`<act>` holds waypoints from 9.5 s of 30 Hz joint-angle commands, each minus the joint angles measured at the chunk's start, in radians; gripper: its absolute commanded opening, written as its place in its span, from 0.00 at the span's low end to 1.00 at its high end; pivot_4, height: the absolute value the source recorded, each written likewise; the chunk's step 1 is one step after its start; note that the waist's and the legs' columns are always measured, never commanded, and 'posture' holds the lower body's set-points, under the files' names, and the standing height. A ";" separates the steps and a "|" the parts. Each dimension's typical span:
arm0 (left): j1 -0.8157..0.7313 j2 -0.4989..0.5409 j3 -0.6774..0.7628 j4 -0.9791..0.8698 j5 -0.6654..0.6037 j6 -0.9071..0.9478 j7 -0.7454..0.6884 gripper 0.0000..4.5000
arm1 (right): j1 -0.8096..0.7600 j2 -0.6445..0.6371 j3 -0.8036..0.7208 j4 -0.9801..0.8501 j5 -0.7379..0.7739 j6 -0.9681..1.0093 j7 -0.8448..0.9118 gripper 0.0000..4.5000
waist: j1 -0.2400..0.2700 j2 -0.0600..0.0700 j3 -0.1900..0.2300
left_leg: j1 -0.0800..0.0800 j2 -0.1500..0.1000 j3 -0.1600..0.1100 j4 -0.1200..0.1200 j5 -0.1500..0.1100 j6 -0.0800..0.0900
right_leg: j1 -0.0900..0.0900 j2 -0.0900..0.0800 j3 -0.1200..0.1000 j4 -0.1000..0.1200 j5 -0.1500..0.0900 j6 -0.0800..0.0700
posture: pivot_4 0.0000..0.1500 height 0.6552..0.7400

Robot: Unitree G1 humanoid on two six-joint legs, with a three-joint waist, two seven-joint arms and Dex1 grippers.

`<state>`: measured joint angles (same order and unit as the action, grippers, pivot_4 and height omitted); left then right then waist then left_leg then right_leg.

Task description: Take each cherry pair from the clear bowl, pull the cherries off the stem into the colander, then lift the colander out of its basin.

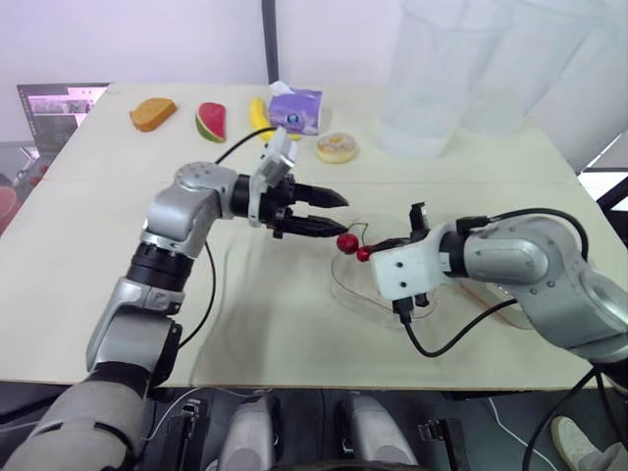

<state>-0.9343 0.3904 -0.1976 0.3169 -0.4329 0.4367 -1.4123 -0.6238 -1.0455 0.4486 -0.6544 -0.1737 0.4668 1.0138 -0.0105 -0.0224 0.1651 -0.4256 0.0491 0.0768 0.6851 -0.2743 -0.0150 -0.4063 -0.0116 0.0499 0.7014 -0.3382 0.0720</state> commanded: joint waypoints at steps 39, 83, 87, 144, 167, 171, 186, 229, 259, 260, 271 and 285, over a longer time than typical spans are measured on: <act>-0.060 -0.097 -0.010 0.098 0.086 -0.045 -0.015 0.00 | -0.013 0.114 -0.106 -0.022 -0.074 0.033 0.094 0.21 | -0.004 0.000 0.000 | 0.000 0.000 0.000 0.000 0.000 -0.001 | 0.000 0.000 0.000 0.001 0.000 0.000 | 1.00 1.00; 0.009 0.101 0.088 -0.249 -0.129 0.201 0.009 0.00 | -0.126 0.558 -0.585 -0.047 0.840 1.148 -0.289 0.19 | -0.007 0.000 0.000 | 0.000 0.000 -0.001 0.000 0.000 0.000 | -0.001 0.000 0.000 0.002 0.000 0.000 | 1.00 1.00; 0.008 0.098 0.087 -0.245 -0.126 0.195 0.012 0.00 | -0.126 0.550 -0.599 -0.041 0.884 1.148 -0.323 0.02 | -0.007 0.000 0.000 | 0.000 0.000 -0.001 0.000 0.000 0.000 | -0.001 0.000 0.000 0.002 0.000 0.000 | 1.00 1.00; 0.075 0.142 0.166 -0.361 -0.250 0.327 0.147 0.00 | 0.302 0.211 -1.227 -0.024 0.904 0.973 -0.505 0.99 | -0.006 0.003 -0.001 | 0.002 0.000 0.000 -0.002 0.001 -0.001 | 0.001 0.002 0.002 0.000 0.000 0.000 | 1.00 1.00; 0.045 0.113 0.147 -0.364 -0.259 0.318 0.140 0.00 | -0.079 0.756 -0.727 0.000 1.172 1.109 -0.720 0.99 | -0.010 0.003 -0.001 | -0.001 0.000 0.000 -0.002 0.000 -0.001 | -0.001 0.001 0.001 -0.001 0.000 0.000 | 1.00 1.00; 0.045 0.110 0.147 -0.364 -0.260 0.319 0.143 0.00 | -0.069 0.751 -0.715 0.002 1.169 1.112 -0.733 0.87 | -0.009 0.003 -0.001 | -0.001 0.001 0.000 -0.002 0.000 -0.001 | -0.001 0.001 0.001 -0.001 0.000 0.000 | 1.00 1.00; 0.032 0.111 0.152 -0.331 -0.251 0.308 0.147 0.00 | 0.089 0.617 -0.665 -0.055 1.142 1.104 -0.722 0.19 | -0.004 0.003 -0.001 | -0.001 0.000 0.000 -0.002 0.000 0.000 | -0.001 0.000 0.001 -0.001 0.000 0.000 | 1.00 1.00; 0.121 0.181 0.157 -0.441 -0.316 0.366 0.156 0.00 | 0.518 0.121 -1.344 -0.022 1.236 0.804 -0.530 1.00 | -0.008 0.004 -0.001 | 0.001 0.000 0.000 -0.003 0.000 0.000 | 0.002 0.002 0.002 -0.003 0.000 0.001 | 1.00 1.00; 0.460 0.575 0.422 0.242 0.097 -0.211 0.348 0.06 | 0.630 0.144 -0.962 -0.160 1.297 0.327 -0.427 1.00 | 0.012 -0.002 0.000 | 0.001 0.000 0.000 -0.002 -0.001 0.002 | 0.004 -0.003 -0.001 -0.004 0.000 0.001 | 1.00 1.00; 0.455 0.569 0.419 0.245 0.094 -0.213 0.334 0.13 | 0.631 0.140 -0.960 -0.159 1.292 0.327 -0.426 1.00 | 0.013 -0.002 -0.001 | 0.001 0.000 0.000 -0.002 -0.001 0.003 | 0.003 -0.003 -0.001 -0.004 0.000 0.001 | 1.00 1.00; 0.426 0.576 0.400 0.171 0.086 -0.179 0.232 0.99 | 0.657 0.120 -0.972 -0.160 1.310 0.318 -0.420 1.00 | -0.003 -0.002 -0.001 | 0.001 0.001 0.000 -0.002 -0.001 0.003 | 0.003 -0.003 -0.001 -0.003 0.000 0.001 | 1.00 1.00; 0.463 0.508 0.395 -0.594 -0.335 0.298 0.149 0.99 | 0.860 0.104 -1.212 -0.144 1.311 0.370 -0.444 1.00 | -0.023 -0.002 -0.001 | 0.002 0.001 0.001 -0.003 0.000 0.001 | 0.004 -0.001 0.001 -0.003 0.000 0.001 | 1.00 1.00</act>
<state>-0.4819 0.8681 0.1605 -0.2321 -0.7228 0.7030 -1.2536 0.2173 -0.9505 -0.7094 -0.7741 1.1506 0.8441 0.5645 -0.0338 -0.0240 0.1640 -0.4226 0.0510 0.0764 0.6812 -0.2742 -0.0152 -0.4024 -0.0110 0.0508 0.6989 -0.3381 0.0731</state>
